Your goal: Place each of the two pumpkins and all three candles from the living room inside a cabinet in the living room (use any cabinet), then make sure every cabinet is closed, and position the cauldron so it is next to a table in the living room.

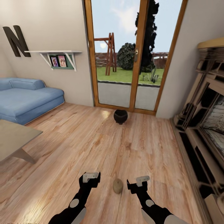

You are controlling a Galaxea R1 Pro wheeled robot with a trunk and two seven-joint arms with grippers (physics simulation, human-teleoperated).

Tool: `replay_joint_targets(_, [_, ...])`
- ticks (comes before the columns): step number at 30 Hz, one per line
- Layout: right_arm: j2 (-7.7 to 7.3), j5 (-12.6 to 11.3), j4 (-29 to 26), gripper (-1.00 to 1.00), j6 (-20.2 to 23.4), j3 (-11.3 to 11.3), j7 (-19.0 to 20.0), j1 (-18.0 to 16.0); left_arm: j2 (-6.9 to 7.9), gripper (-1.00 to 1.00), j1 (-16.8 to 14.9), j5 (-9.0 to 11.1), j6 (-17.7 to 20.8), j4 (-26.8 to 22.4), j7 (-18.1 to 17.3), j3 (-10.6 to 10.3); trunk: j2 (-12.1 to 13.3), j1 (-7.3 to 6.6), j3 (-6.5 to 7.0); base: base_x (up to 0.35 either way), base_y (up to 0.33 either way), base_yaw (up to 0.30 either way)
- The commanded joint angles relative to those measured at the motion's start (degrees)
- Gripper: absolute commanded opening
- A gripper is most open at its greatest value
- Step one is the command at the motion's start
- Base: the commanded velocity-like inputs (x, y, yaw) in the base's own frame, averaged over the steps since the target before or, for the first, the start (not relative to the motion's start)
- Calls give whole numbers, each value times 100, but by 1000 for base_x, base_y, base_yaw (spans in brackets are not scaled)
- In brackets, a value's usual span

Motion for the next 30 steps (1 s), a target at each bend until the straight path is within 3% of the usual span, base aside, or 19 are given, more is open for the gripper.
replay_joint_targets(1, [28, -3, 7, 100, 1, 2, -7, 1, 0, 100, 1, -1, -4, 18, -1, 5, 0, 0, 0, 0, 0, 231])
replay_joint_targets(12, [85, 1, 14, 100, 1, 3, -12, 1, 1, 100, 1, -1, -22, -28, -1, -4, 0, 0, 0, 0, 0, 275])
replay_joint_targets(19, [77, 1, 14, 100, 1, -5, -5, 1, 9, 100, 1, -1, -24, -43, -5, -19, 0, 0, 0, 0, 0, 62])
replay_joint_targets(30, [77, 1, 19, 100, 1, -11, -3, 1, 1, 100, 1, -7, -4, -44, 18, -27, -441, 242, -197, 0, 0, 1])
